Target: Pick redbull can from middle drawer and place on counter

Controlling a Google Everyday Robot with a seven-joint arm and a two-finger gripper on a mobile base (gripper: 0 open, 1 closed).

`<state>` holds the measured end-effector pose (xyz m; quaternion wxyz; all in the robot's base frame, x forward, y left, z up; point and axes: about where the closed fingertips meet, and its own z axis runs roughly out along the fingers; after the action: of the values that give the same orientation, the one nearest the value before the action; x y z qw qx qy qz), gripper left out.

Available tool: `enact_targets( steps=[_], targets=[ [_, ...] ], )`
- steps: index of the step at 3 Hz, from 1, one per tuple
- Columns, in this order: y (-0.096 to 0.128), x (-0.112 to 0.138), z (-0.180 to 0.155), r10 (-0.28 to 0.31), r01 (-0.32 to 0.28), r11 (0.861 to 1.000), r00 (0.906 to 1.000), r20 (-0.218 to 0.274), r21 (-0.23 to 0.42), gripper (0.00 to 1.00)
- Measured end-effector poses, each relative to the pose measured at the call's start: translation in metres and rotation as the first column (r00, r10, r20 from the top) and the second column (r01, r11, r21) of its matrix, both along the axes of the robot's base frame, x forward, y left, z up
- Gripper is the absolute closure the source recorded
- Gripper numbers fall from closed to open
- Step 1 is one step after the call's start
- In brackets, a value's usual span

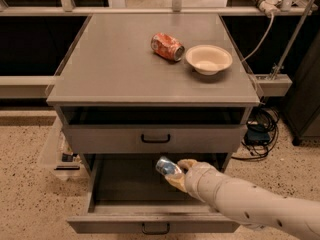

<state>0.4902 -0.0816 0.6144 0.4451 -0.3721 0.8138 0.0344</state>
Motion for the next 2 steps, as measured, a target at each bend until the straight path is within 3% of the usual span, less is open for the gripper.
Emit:
enact_targets(
  steps=[1,2],
  targets=[
    [-0.003,0.019,0.016,0.105,-0.107,0.993,0.9930,0.055,0.040,1.00],
    [-0.055,0.037,0.052,0.128,-0.134,0.991,0.9815,0.143,0.031,1.00]
  ],
)
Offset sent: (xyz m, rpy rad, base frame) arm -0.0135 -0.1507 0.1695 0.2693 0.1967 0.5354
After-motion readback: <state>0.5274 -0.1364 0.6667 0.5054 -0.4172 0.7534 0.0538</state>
